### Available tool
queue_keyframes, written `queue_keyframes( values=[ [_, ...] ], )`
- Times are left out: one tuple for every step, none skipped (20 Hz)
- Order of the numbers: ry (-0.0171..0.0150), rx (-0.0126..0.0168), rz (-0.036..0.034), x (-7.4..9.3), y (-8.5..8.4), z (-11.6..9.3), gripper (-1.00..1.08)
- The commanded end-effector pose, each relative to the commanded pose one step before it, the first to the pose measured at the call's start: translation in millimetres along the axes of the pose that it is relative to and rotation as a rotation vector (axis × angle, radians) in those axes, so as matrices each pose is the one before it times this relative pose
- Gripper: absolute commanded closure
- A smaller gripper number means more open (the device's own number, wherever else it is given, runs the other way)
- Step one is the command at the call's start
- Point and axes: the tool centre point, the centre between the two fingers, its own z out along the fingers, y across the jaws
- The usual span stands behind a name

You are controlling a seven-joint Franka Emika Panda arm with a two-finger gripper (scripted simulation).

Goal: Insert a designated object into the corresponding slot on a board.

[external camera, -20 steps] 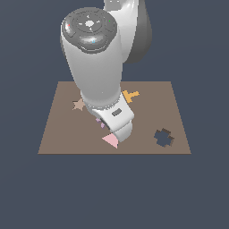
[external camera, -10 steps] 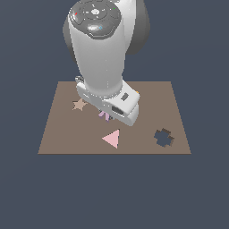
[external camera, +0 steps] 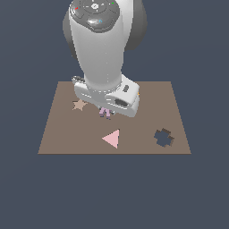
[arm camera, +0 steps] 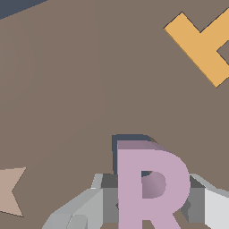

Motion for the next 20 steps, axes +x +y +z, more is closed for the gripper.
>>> queue_keyframes(
  values=[
    [-0.00029,-0.00005,-0.02600,1.48,-0.97,-0.25,1.08],
    [0.00003,0.00002,-0.00610,0.35,-0.32,-0.02,1.08],
    [0.00003,0.00002,-0.00461,0.25,-0.25,-0.01,1.08],
    [0.00003,0.00002,-0.00309,0.15,-0.20,0.00,1.08],
    [0.00002,0.00001,-0.00154,0.04,-0.19,0.00,1.08],
    [0.00000,0.00000,0.00000,-0.07,-0.29,-0.01,1.08],
    [0.00030,0.00009,0.00377,-0.04,0.33,0.17,1.08],
    [0.00000,0.00000,0.00000,-0.02,-0.10,0.39,1.08],
    [0.00003,0.00007,-0.00048,0.02,-0.02,1.21,1.08],
    [0.00007,0.00015,-0.00096,0.06,0.06,2.03,1.08],
    [0.00006,0.00014,-0.00083,0.02,-0.18,2.62,1.08],
    [0.00005,0.00012,-0.00068,0.03,-0.12,2.02,1.08],
    [0.00006,0.00012,-0.00068,0.07,0.08,1.23,1.08],
    [0.00000,0.00000,0.00000,-0.02,-0.11,0.39,1.08],
    [0.00000,0.00000,0.00000,0.00,0.00,0.00,-0.92],
    [0.00000,0.00000,0.00000,0.00,0.00,0.00,-0.92],
    [0.00000,0.00000,0.00000,0.00,0.00,0.00,-0.92],
    [0.00000,0.00000,0.00000,0.00,0.00,0.00,-0.92],
    [0.00000,0.00000,0.00000,0.00,0.00,0.00,-0.92],
    [0.00000,0.00000,0.00000,0.00,0.00,0.00,-0.92]
  ],
)
